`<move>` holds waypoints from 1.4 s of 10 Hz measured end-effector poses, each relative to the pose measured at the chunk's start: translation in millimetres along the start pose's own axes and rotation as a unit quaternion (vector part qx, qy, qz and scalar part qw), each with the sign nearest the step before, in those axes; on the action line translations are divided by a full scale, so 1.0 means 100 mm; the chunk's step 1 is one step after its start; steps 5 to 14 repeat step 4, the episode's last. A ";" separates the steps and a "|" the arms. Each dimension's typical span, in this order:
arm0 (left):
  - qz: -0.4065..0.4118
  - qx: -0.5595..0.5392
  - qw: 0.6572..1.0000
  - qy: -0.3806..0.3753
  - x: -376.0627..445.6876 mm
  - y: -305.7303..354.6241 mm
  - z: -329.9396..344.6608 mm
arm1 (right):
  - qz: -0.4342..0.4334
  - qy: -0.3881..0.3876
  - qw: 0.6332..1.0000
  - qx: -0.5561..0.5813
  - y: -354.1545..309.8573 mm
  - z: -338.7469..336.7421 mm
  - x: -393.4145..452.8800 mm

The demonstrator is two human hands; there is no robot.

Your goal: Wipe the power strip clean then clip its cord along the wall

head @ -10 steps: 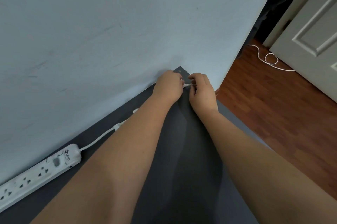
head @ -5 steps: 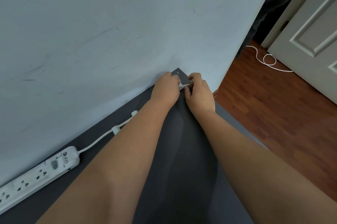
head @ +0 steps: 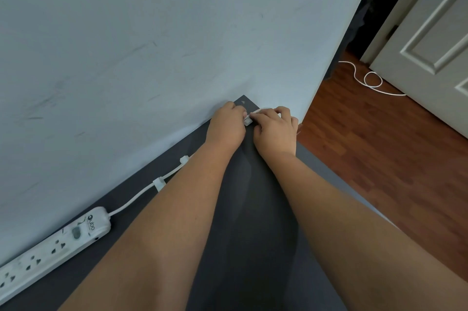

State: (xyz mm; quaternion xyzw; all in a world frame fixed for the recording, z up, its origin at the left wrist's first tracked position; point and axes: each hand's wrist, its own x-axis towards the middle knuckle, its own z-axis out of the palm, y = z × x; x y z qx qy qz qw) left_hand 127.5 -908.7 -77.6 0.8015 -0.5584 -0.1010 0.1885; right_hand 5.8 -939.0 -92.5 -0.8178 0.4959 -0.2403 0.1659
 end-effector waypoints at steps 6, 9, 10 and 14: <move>0.017 0.159 0.987 -0.011 -0.51 0.03 -0.08 | 0.009 -0.047 0.999 -0.003 -0.05 -0.05 0.02; 0.017 0.159 0.987 -0.011 -0.51 0.03 -0.08 | 0.009 -0.047 0.999 -0.003 -0.05 -0.05 0.02; 0.017 0.159 0.987 -0.011 -0.51 0.03 -0.08 | 0.009 -0.047 0.999 -0.003 -0.05 -0.05 0.02; 0.017 0.159 0.987 -0.011 -0.51 0.03 -0.08 | 0.009 -0.047 0.999 -0.003 -0.05 -0.05 0.02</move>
